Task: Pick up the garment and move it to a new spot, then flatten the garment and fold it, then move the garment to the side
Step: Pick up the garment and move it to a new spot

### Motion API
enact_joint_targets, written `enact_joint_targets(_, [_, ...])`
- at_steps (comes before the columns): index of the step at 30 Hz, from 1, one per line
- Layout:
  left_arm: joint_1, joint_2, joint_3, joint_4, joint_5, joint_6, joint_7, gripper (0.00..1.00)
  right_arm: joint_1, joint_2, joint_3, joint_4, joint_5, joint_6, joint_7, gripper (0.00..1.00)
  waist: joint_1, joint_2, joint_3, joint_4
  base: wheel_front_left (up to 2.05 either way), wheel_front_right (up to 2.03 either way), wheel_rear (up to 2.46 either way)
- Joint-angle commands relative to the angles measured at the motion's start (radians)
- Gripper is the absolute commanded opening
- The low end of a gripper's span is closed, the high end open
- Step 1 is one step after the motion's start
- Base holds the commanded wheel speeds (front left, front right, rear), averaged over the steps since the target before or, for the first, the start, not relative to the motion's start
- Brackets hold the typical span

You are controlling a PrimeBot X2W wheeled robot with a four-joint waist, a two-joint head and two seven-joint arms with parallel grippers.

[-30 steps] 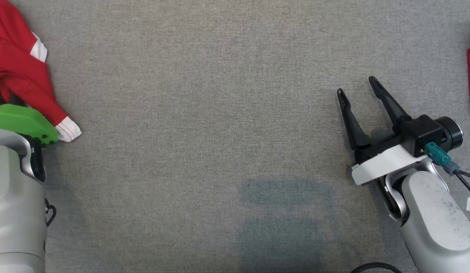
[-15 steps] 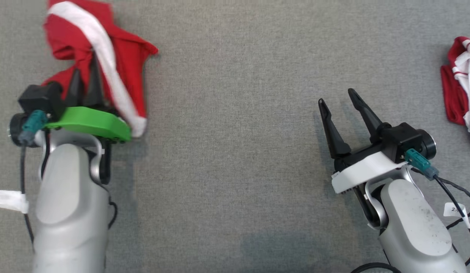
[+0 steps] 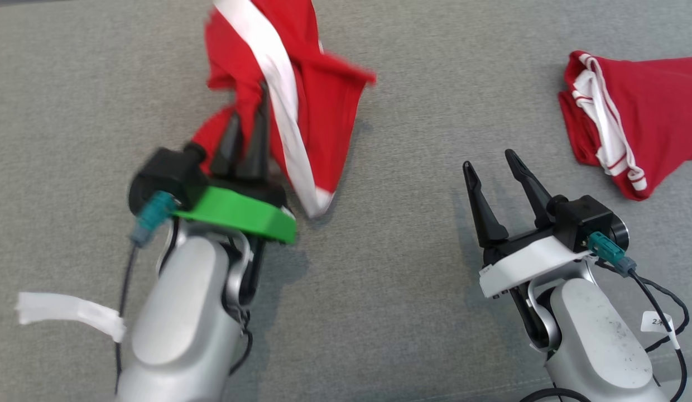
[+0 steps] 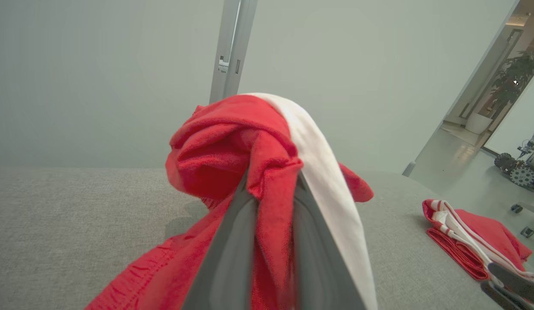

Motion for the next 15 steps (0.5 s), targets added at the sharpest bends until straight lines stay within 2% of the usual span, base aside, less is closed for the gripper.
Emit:
enact_joint_targets(1, [0.018, 0.005, -0.006, 0.011, 0.013, 0.007, 0.001, 0.0, 0.016, 0.001, 0.0, 0.001, 0.004, -0.002, -0.002, 1.0, 0.0, 0.0001, -0.011, -0.032, 0.0, 0.0, 0.0])
enact_joint_targets(3, [0.059, 0.005, -0.039, 0.058, 0.026, 0.019, 0.001, 0.0, 0.017, 0.002, -0.001, 0.004, 0.003, -0.002, -0.002, 1.0, 0.0, 0.0001, -0.014, -0.041, 0.0, 0.0, 0.0])
enact_joint_targets(4, [0.077, 0.005, -0.049, 0.086, 0.037, 0.028, 0.001, 0.45, 0.017, 0.003, -0.001, 0.006, 0.004, -0.002, -0.002, 1.0, 0.0, 0.0001, -0.017, -0.044, 0.0, 0.0, 0.0])
enact_joint_targets(5, [0.093, 0.005, -0.054, 0.116, 0.042, 0.035, 0.001, 1.0, 0.017, 0.004, 0.001, 0.009, 0.004, -0.002, -0.002, 1.0, 0.0, 0.0001, -0.02, -0.048, 0.0, 0.0, 0.0])
enact_joint_targets(10, [0.166, 0.005, -0.009, 0.201, 0.1, 0.062, 0.001, 1.0, 0.023, 0.008, -0.002, 0.016, -0.002, -0.002, -0.002, 1.0, 0.0, 0.0001, -0.055, -0.055, 0.0, 0.0, 0.0])
enact_joint_targets(15, [0.254, 0.004, 0.094, 0.168, 0.153, 0.059, 0.001, 1.0, 0.05, 0.014, -0.005, 0.021, -0.002, -0.002, -0.002, 1.0, 0.0, 0.0001, -0.112, -0.047, 0.0, 0.0, 0.0])
